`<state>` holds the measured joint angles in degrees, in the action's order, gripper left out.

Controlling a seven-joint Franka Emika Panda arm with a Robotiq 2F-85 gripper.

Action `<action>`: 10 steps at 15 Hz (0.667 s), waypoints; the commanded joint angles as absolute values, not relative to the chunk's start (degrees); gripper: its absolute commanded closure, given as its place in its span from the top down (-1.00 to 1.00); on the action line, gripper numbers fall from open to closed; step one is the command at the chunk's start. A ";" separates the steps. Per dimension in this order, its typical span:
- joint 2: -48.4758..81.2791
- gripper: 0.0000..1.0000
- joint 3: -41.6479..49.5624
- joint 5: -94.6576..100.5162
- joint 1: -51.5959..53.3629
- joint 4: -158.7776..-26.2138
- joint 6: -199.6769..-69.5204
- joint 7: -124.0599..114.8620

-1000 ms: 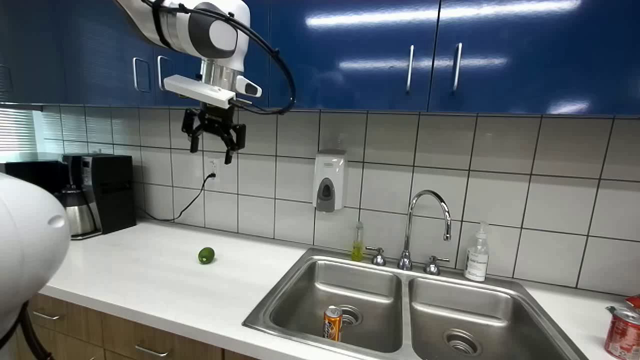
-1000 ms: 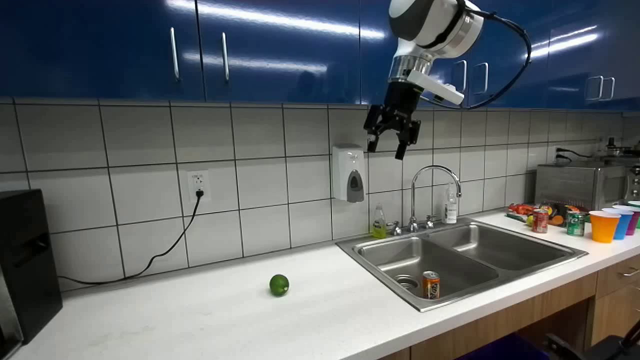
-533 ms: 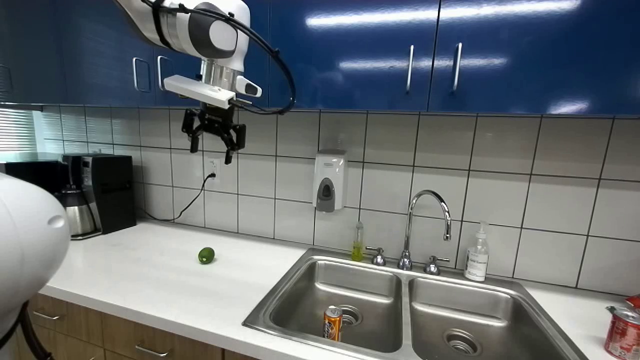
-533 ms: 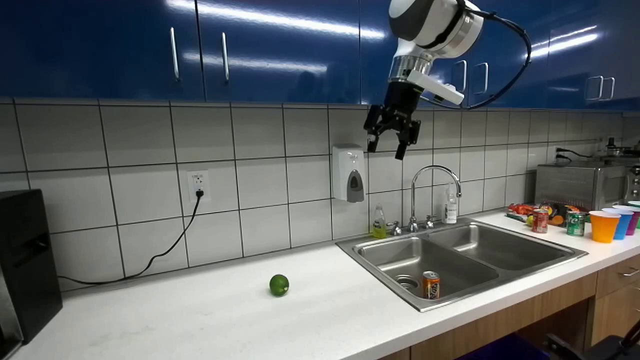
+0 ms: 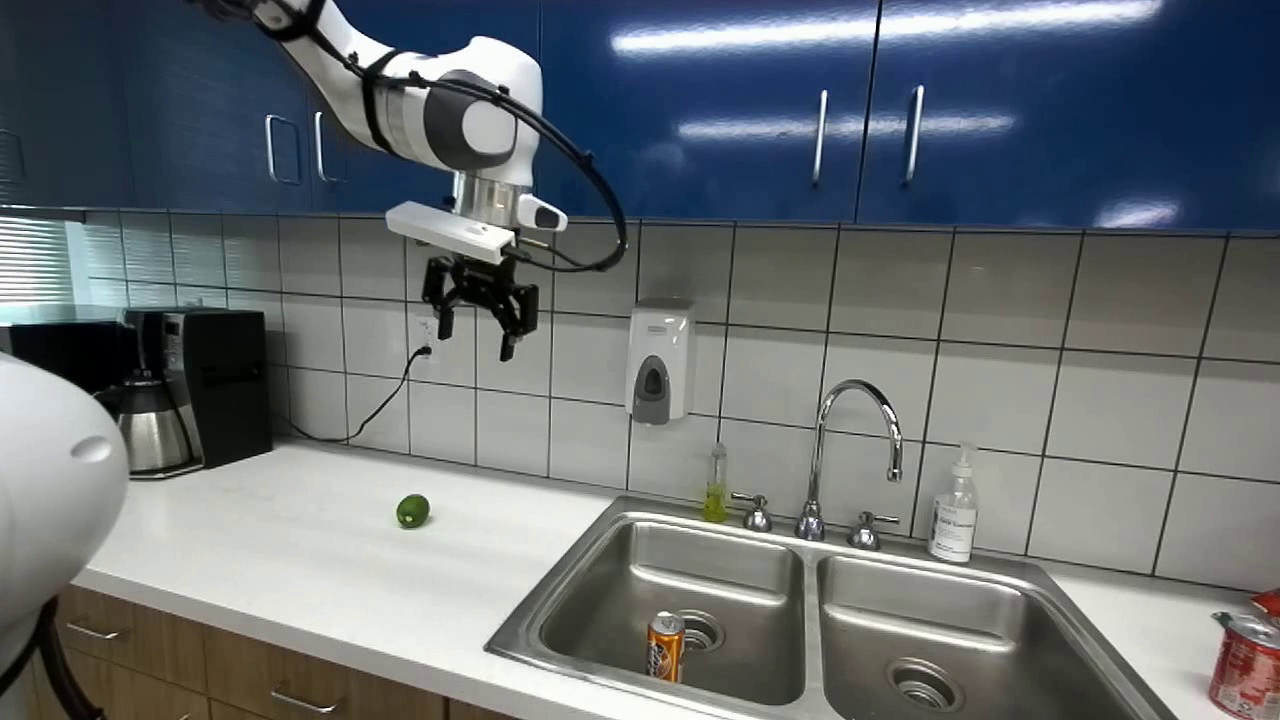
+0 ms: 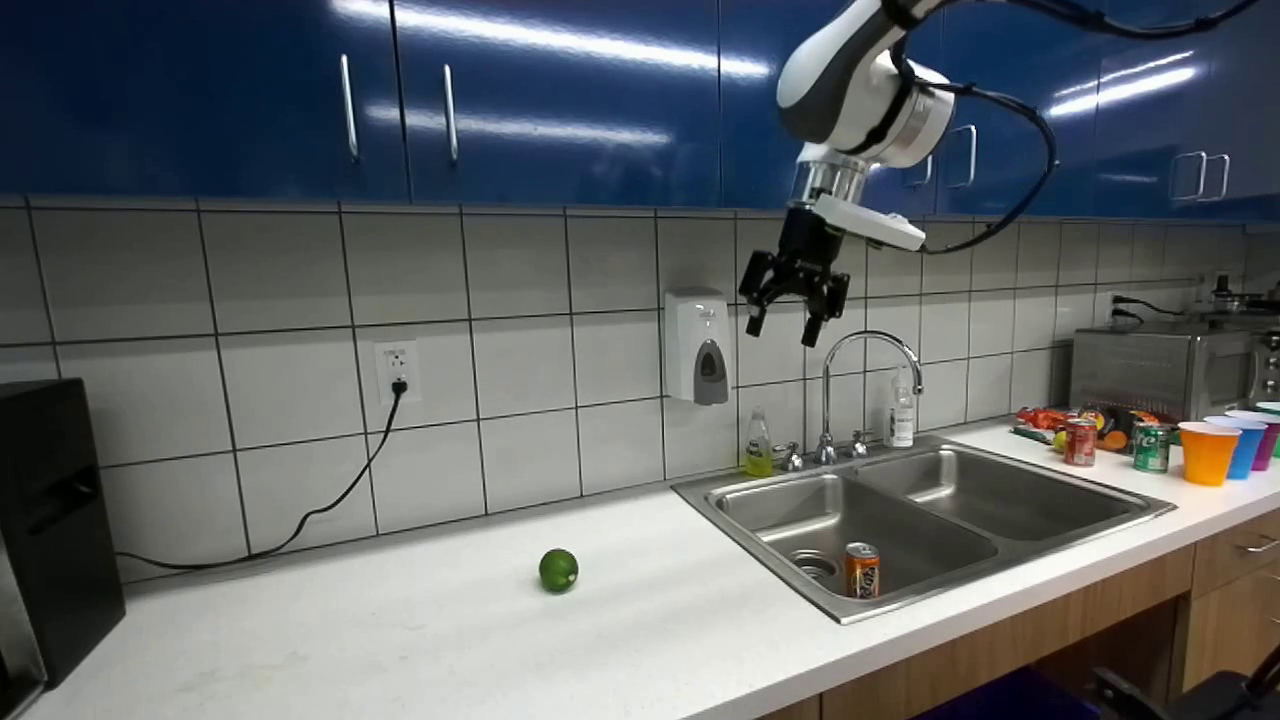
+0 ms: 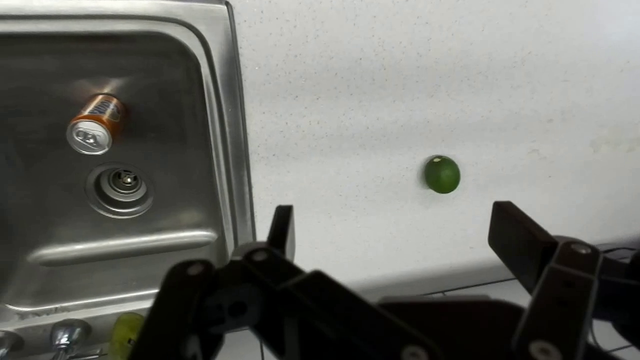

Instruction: Remove the orange can from the sink.

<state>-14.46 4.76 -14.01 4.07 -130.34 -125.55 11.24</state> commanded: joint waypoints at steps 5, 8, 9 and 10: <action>-3.99 1.00 5.80 -13.54 -0.33 -128.09 -132.85 10.68; -0.59 1.00 5.98 -13.31 -1.60 -127.78 -135.56 10.91; 0.51 1.00 6.03 -13.50 -1.99 -127.66 -136.39 11.04; 1.78 1.00 6.09 -13.32 -2.35 -127.62 -137.60 10.96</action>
